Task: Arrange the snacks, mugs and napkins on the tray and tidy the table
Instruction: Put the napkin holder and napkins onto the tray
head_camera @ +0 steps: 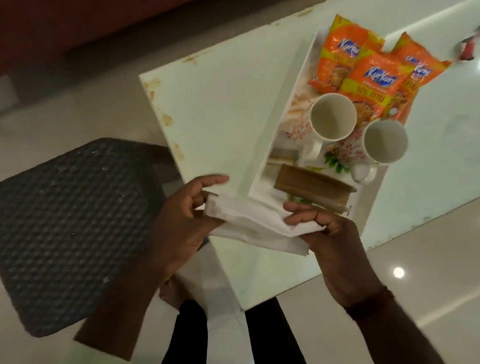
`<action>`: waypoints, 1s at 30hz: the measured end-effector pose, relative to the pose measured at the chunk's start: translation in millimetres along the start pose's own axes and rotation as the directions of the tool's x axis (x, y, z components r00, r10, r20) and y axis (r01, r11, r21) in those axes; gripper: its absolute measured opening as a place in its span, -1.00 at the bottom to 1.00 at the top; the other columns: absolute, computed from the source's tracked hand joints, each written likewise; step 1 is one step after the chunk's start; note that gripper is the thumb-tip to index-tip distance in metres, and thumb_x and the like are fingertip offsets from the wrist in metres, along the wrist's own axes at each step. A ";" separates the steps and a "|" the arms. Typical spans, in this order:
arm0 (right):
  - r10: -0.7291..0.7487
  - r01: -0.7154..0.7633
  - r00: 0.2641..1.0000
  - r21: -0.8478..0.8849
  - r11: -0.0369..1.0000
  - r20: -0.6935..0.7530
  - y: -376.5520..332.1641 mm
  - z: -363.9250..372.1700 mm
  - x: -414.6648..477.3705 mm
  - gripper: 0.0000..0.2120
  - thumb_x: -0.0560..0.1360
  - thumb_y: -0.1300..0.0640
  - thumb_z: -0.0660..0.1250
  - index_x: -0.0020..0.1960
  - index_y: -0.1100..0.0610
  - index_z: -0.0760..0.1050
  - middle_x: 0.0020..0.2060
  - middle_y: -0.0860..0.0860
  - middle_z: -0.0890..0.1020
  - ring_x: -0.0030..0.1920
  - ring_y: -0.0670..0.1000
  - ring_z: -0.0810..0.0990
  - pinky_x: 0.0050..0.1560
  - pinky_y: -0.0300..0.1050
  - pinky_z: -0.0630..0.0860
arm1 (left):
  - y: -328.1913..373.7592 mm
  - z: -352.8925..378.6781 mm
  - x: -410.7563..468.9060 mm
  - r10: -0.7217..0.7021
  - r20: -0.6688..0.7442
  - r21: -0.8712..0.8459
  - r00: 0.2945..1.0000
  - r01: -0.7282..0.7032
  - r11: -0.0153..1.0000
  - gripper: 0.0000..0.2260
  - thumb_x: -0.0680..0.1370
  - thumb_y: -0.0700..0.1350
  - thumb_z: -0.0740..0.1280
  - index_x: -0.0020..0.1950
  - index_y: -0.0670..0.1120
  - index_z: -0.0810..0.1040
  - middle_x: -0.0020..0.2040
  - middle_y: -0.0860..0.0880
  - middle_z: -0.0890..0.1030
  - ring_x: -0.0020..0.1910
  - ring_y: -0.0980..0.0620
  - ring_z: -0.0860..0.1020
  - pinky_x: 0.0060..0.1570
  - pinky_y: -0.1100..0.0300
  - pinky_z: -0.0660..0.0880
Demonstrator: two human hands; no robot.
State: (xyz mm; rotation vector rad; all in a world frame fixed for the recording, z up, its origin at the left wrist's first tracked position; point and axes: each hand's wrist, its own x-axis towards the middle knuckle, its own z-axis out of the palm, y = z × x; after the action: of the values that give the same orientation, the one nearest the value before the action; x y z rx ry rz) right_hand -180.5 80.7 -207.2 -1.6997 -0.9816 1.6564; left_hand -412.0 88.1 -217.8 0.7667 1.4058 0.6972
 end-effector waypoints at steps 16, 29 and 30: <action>0.341 -0.322 0.940 0.297 0.899 -0.011 -15.5 -110.1 -5.9 -0.50 0.58 0.44 0.04 -0.32 0.10 0.60 0.01 0.26 0.64 -0.04 0.12 0.64 -0.09 -0.14 0.61 | 25.9 78.7 40.6 -0.291 0.202 -0.027 0.935 0.302 0.953 -0.66 0.61 -0.30 0.16 -0.22 -0.07 0.65 -0.18 -0.04 0.70 -0.25 -0.06 0.68 -0.29 0.10 0.62; 0.406 -0.372 0.914 0.416 0.830 0.007 -1.9 -117.7 21.6 -0.61 0.56 -0.01 0.01 -0.11 0.13 0.57 -0.20 0.07 0.61 -0.32 0.05 0.52 -0.34 -0.09 0.38 | 58.6 95.8 65.7 -0.436 0.082 -0.178 0.896 0.444 0.878 -0.67 0.60 0.05 0.19 -0.05 -0.19 0.55 -0.33 -0.09 0.61 -0.49 -0.01 0.56 -0.34 0.04 0.64; 0.419 -0.381 0.908 0.420 0.823 0.002 -0.3 -116.5 25.2 -0.60 0.55 -0.02 0.01 -0.11 0.12 0.58 -0.23 0.06 0.61 -0.33 0.05 0.52 -0.35 -0.11 0.38 | 58.2 96.4 68.2 -0.439 0.072 -0.169 0.896 0.444 0.880 -0.67 0.60 0.06 0.19 -0.05 -0.19 0.55 -0.33 -0.09 0.61 -0.49 0.01 0.55 -0.35 0.05 0.64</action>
State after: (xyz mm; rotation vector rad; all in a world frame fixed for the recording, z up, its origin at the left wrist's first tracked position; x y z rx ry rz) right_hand -65.7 112.5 -212.8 -1.7363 -0.1964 1.8621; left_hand -311.0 172.1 -209.5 0.2904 1.4007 0.4426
